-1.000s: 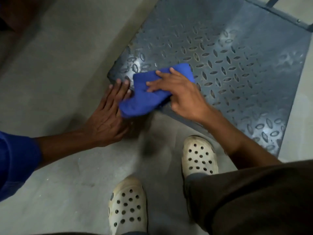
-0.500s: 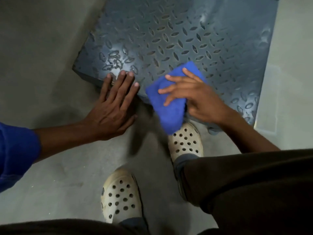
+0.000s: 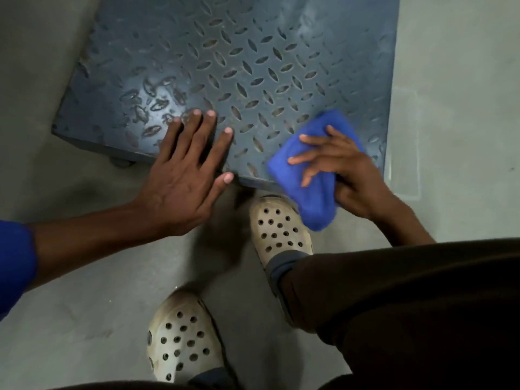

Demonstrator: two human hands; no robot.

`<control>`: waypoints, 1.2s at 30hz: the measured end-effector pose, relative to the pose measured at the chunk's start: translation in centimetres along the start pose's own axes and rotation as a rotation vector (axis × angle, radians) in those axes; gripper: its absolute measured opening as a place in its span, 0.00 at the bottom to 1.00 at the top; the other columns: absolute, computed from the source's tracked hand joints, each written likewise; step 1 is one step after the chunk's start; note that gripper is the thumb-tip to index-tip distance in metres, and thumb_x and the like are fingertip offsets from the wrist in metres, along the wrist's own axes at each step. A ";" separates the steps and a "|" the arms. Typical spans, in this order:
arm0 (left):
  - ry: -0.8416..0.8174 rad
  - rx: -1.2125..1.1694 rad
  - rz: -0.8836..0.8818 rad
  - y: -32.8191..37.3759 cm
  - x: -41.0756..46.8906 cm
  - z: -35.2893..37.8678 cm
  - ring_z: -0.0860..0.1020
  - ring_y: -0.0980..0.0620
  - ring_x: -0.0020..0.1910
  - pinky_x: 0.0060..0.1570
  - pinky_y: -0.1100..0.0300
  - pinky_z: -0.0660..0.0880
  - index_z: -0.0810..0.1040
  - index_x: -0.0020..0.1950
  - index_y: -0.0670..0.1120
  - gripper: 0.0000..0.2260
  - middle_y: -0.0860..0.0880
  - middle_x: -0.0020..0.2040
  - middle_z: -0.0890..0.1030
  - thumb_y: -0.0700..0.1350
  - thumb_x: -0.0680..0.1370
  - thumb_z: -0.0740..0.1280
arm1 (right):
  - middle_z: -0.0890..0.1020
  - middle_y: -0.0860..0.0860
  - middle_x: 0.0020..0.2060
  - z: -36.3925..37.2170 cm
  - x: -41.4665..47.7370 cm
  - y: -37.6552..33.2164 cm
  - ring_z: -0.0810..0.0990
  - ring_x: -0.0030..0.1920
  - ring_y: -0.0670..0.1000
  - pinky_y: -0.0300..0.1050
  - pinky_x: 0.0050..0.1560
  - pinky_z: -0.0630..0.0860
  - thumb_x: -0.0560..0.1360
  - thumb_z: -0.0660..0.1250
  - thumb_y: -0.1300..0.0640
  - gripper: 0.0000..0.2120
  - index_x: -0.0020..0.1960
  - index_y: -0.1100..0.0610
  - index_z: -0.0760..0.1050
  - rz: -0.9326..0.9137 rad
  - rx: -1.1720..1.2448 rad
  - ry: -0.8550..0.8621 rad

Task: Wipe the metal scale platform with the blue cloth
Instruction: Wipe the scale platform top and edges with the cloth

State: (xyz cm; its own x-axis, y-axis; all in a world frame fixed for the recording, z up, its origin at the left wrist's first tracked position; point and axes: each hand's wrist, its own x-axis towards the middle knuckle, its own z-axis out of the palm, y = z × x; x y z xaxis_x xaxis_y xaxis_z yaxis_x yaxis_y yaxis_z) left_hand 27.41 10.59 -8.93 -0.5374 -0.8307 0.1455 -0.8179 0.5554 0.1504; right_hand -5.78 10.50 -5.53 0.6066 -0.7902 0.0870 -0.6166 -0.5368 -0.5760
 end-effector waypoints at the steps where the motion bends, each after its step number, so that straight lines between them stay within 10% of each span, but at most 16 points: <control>1: -0.014 -0.008 -0.006 0.2 0.2 0.0 0.51 0.34 0.85 0.82 0.34 0.50 0.54 0.86 0.41 0.32 0.33 0.85 0.53 0.59 0.87 0.46 | 0.84 0.50 0.62 -1.0 -1.9 0.4 0.72 0.76 0.57 0.71 0.78 0.58 0.61 0.55 0.70 0.24 0.46 0.57 0.84 0.059 0.005 0.037; 10: -0.046 -0.017 0.009 3.1 4.8 0.8 0.50 0.33 0.85 0.82 0.35 0.49 0.56 0.86 0.40 0.34 0.32 0.85 0.53 0.61 0.86 0.47 | 0.84 0.49 0.63 -0.6 -2.8 -0.1 0.73 0.75 0.56 0.64 0.80 0.59 0.64 0.56 0.72 0.25 0.47 0.55 0.85 0.120 0.008 0.067; 18: -0.096 0.028 0.052 5.3 8.8 1.1 0.51 0.32 0.85 0.82 0.34 0.49 0.56 0.86 0.39 0.36 0.31 0.84 0.53 0.62 0.85 0.47 | 0.85 0.51 0.59 -6.7 -7.4 3.5 0.79 0.68 0.57 0.62 0.67 0.73 0.65 0.60 0.76 0.20 0.46 0.60 0.84 0.303 -0.191 0.445; 23: -0.121 0.044 0.031 7.2 15.7 2.1 0.50 0.32 0.85 0.83 0.35 0.45 0.54 0.86 0.42 0.37 0.32 0.85 0.51 0.65 0.83 0.44 | 0.79 0.52 0.69 -7.1 -1.4 4.1 0.77 0.68 0.57 0.45 0.69 0.71 0.67 0.58 0.70 0.32 0.68 0.54 0.79 0.583 -0.183 0.575; 28: -0.089 0.003 -0.178 8.8 22.8 3.6 0.49 0.35 0.85 0.82 0.33 0.43 0.55 0.87 0.45 0.32 0.36 0.86 0.52 0.59 0.85 0.48 | 0.53 0.48 0.84 -6.0 2.0 4.2 0.50 0.84 0.47 0.47 0.82 0.51 0.83 0.63 0.41 0.29 0.82 0.42 0.60 0.955 0.239 0.312; 36: -0.017 -0.068 -0.195 5.1 28.7 4.6 0.50 0.42 0.86 0.83 0.35 0.43 0.59 0.86 0.53 0.28 0.45 0.87 0.54 0.54 0.85 0.49 | 0.50 0.59 0.84 -6.1 9.3 11.2 0.66 0.78 0.65 0.53 0.75 0.66 0.84 0.57 0.36 0.30 0.83 0.40 0.55 0.980 -0.136 0.428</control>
State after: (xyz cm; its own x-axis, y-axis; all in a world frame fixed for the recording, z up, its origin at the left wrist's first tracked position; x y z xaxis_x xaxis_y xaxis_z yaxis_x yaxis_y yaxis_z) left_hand 6.83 -10.60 -8.43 -0.3742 -0.9229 0.0910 -0.8913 0.3850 0.2397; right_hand -10.12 -4.62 -6.25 -0.3913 -0.9176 -0.0704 -0.8051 0.3784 -0.4568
